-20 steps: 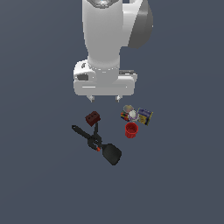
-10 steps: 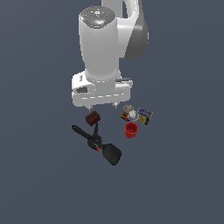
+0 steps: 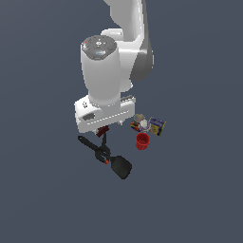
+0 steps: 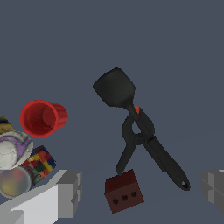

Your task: Pick up a designated object from a clutter of objects.

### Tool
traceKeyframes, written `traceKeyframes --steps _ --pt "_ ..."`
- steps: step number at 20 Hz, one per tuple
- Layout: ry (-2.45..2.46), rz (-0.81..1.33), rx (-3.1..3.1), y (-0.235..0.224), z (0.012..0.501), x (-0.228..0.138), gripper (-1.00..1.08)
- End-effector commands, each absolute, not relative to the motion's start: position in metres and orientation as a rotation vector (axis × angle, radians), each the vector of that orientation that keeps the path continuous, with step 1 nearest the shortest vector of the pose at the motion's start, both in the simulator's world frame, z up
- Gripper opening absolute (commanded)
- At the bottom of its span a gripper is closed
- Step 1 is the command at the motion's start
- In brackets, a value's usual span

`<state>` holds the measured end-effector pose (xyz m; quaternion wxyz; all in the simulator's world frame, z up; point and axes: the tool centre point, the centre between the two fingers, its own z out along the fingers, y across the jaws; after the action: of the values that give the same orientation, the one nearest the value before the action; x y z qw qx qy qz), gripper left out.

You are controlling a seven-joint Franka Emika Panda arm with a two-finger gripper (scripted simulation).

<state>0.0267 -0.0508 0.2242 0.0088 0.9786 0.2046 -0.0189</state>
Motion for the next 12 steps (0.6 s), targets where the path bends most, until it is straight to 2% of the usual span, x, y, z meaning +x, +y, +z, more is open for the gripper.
traceKeyframes --steps 1,12 --pt "0.731 -0.055 3.039 -0.055 0.214 0.031 1.00" --pt "1.115 -0.035 2.929 -0.071 0.165 0.048 1.00"
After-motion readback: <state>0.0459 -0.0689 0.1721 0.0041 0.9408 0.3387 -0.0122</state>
